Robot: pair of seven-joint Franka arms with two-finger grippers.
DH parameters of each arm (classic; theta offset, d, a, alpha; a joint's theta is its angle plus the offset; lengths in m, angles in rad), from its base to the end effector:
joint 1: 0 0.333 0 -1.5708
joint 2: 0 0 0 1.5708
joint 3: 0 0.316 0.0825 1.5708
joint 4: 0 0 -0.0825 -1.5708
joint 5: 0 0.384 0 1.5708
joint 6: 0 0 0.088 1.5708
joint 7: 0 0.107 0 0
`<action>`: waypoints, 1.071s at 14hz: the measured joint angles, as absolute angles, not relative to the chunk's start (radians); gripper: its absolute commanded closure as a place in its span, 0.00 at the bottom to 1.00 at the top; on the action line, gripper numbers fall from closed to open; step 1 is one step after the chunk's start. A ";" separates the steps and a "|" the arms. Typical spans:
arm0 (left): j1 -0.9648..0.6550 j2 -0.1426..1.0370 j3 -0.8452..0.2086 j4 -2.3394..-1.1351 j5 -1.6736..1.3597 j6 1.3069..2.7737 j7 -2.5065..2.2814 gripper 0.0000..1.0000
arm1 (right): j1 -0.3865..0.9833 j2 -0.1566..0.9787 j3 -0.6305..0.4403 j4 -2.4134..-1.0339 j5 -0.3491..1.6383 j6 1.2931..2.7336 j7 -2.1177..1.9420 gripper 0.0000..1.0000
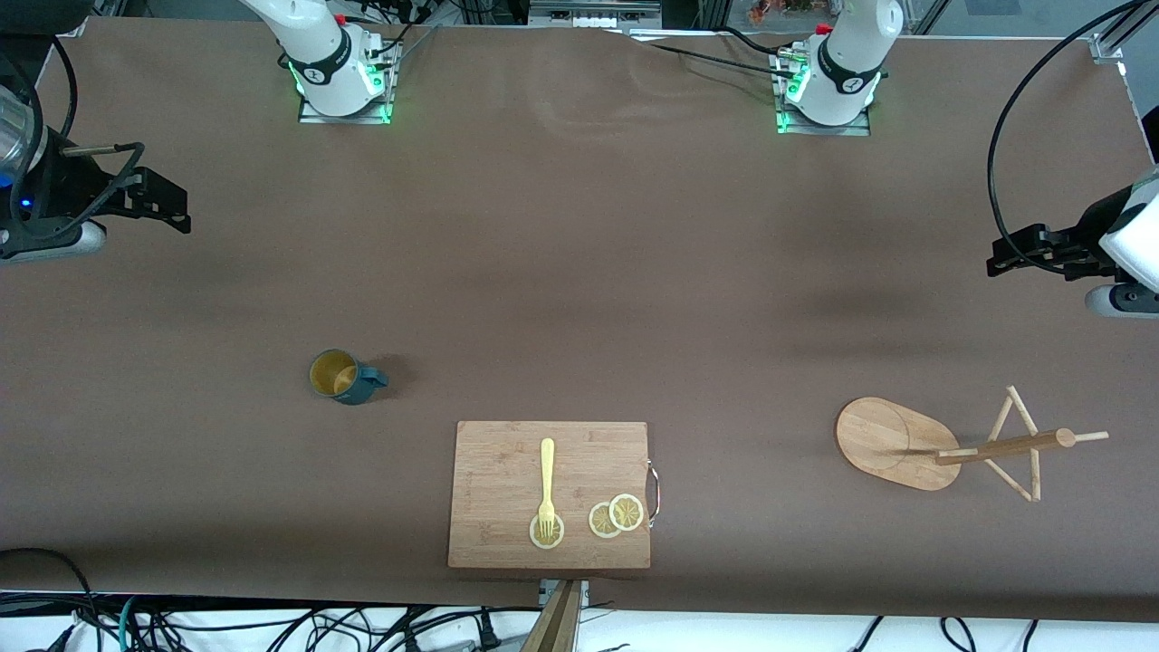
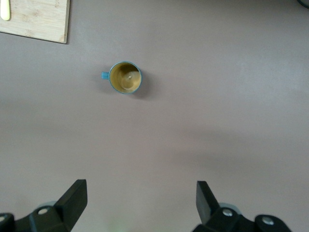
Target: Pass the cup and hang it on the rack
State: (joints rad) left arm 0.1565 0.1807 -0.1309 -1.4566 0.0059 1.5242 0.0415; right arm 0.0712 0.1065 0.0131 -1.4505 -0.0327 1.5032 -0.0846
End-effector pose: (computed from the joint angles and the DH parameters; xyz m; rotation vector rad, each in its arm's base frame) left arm 0.6012 0.0229 0.5704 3.1153 -0.0236 -0.1729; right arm 0.5788 0.0448 0.6147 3.0983 0.2601 -0.0837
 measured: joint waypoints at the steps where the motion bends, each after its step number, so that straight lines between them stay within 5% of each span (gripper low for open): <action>1: 0.156 0.181 -0.131 -1.457 0.006 1.524 0.041 0.00 | 0.071 0.106 0.013 -1.451 -0.033 1.505 -0.085 0.00; 15: 0.157 0.181 -0.130 -1.457 0.006 1.524 0.041 0.00 | 0.071 0.099 0.014 -1.459 -0.033 1.524 -0.085 0.00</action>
